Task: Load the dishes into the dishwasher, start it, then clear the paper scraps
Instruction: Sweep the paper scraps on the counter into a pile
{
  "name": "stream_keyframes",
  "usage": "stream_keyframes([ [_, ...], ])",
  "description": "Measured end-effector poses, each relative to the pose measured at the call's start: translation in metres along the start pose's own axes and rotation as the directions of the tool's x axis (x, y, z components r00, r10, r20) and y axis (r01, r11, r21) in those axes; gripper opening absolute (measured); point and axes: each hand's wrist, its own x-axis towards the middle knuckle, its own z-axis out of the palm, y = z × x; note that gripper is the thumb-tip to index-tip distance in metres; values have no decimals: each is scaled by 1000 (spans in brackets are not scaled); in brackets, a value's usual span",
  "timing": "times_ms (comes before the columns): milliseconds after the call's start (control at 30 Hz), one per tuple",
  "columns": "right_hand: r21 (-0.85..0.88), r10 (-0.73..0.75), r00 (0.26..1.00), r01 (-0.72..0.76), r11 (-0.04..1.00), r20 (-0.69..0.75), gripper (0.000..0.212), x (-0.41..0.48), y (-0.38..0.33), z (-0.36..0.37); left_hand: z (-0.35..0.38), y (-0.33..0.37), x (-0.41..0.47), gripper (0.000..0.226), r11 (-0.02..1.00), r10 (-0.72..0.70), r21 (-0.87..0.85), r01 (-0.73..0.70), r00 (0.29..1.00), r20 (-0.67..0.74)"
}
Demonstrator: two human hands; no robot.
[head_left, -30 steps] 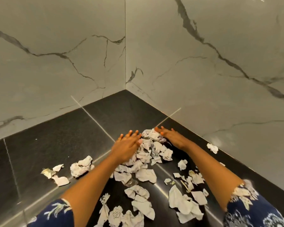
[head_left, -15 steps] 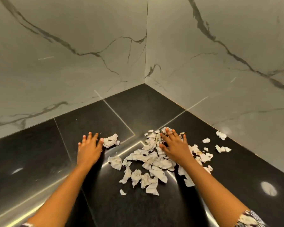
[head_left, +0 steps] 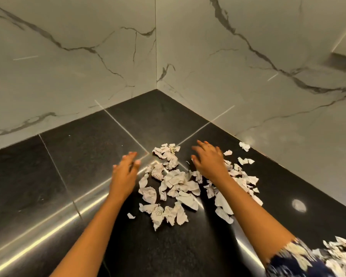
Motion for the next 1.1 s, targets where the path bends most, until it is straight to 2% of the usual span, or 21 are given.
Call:
stream_keyframes([
  [67,13,-165,982,164,986,89,51,25,-26,9,-15,-20,-4,48,982,-75,169,84,996,-57],
  [133,-23,-291,928,304,952,232,55,41,-51,22,-16,-27,-10,52,947,-54,318,47,998,13],
  [200,-47,-317,899,346,937,301,54,46,-59,32,-10,-24,-16,57,917,-23,399,-13,996,84],
  [367,-150,-240,943,278,949,229,49,13,-12,23,5,-4,-37,76,886,-32,462,-43,988,152],
  [533,-200,-125,956,181,963,266,46,-42,48,-6,49,25,-52,85,863,53,484,-145,979,198],
  [567,-139,-112,964,149,979,243,44,-46,57,-12,60,35,-53,88,858,72,483,-175,972,223],
  [633,131,-17,995,4,991,98,39,-50,77,-25,81,57,-53,87,868,117,436,-239,950,289],
  [700,362,142,989,-118,925,-42,36,-43,101,-34,95,75,-47,78,931,127,288,-226,938,324],
  [767,410,213,972,-157,899,-95,35,-25,131,-38,98,81,-26,75,983,110,118,-142,963,248],
  [833,383,208,978,-181,906,-30,39,-7,153,-35,97,77,4,77,991,49,116,-69,984,170],
  [900,329,150,981,-183,926,124,47,8,166,-25,101,80,36,75,973,-5,229,-38,984,180],
  [1000,254,47,966,-113,961,252,53,16,170,-10,120,98,63,67,938,37,316,-142,948,318],
  [1100,378,-85,950,-37,925,301,46,-2,166,-13,138,124,51,59,914,167,247,-323,852,496],
])
